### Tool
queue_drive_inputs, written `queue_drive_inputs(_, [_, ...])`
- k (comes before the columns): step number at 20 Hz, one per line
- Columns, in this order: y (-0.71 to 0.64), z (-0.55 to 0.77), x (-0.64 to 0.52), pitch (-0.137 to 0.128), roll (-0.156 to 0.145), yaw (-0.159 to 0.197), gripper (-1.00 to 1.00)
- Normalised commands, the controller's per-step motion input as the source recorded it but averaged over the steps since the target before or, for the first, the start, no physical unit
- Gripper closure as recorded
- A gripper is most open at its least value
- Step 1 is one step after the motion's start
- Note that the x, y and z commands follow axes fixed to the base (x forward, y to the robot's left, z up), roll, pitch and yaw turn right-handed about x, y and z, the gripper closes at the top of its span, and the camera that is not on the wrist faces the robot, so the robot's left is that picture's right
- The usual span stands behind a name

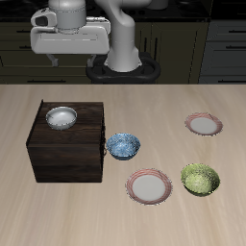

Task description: Place the white bowl onto the plate that is on the left side of the table

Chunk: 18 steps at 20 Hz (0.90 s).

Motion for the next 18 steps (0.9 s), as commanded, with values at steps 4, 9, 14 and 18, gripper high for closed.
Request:
queue_drive_inputs(4, [-0.18,-0.02,0.17,-0.001,-0.012,0.006,-1.00])
queue_drive_inputs(9, [-0.15,-0.10,0.18,0.018,-0.017,-0.005,-1.00])
queue_drive_inputs(14, [-0.11,-0.08,0.15,0.010,-0.014,-0.010,-1.00])
queue_drive_inputs(18, [-0.19,-0.01,0.19,-0.002,-0.033,-0.013,-1.00])
